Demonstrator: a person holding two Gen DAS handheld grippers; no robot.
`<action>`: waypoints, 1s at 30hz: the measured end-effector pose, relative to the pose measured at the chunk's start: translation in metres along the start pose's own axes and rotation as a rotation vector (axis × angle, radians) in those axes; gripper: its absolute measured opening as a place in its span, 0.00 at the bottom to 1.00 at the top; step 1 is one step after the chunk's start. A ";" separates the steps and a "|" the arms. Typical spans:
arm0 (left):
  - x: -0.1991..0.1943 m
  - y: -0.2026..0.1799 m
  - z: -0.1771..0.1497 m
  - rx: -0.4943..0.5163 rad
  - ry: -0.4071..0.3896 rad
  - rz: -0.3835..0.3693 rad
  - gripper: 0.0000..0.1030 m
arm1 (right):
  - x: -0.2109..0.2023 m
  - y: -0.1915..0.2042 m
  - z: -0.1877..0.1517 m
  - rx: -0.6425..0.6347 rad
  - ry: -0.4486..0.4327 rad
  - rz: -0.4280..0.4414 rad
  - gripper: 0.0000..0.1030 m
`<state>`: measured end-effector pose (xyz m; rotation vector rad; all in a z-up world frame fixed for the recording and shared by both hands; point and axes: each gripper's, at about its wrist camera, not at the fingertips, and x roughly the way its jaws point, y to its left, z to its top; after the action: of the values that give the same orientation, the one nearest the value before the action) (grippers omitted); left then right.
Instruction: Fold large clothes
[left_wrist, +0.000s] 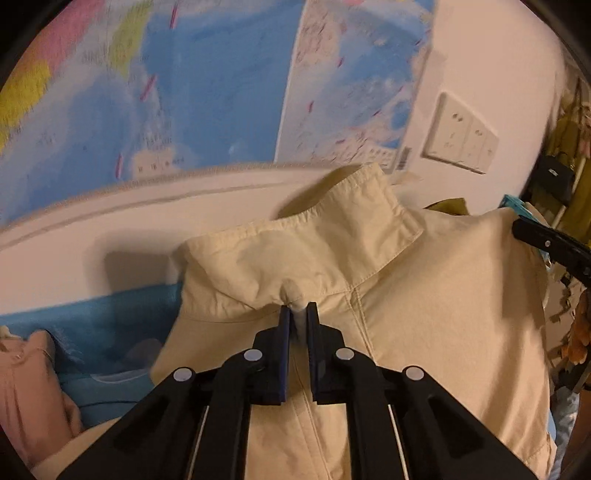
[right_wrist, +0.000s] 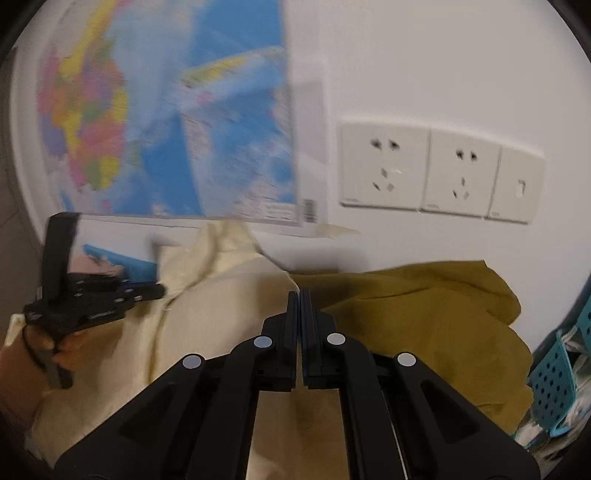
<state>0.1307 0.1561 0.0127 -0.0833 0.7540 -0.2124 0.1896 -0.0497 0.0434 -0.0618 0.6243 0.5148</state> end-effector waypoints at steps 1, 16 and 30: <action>0.004 -0.004 0.000 0.027 -0.012 0.031 0.09 | 0.007 -0.003 -0.001 0.015 0.009 -0.006 0.02; -0.090 -0.044 -0.052 0.240 -0.158 0.050 0.58 | -0.130 -0.027 -0.125 0.041 0.026 0.021 0.76; -0.069 -0.166 -0.128 0.501 0.014 -0.187 0.67 | -0.155 -0.099 -0.288 0.849 0.065 0.398 0.74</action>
<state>-0.0335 0.0099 -0.0091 0.3243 0.6882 -0.5745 -0.0262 -0.2647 -0.1117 0.8648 0.8832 0.5943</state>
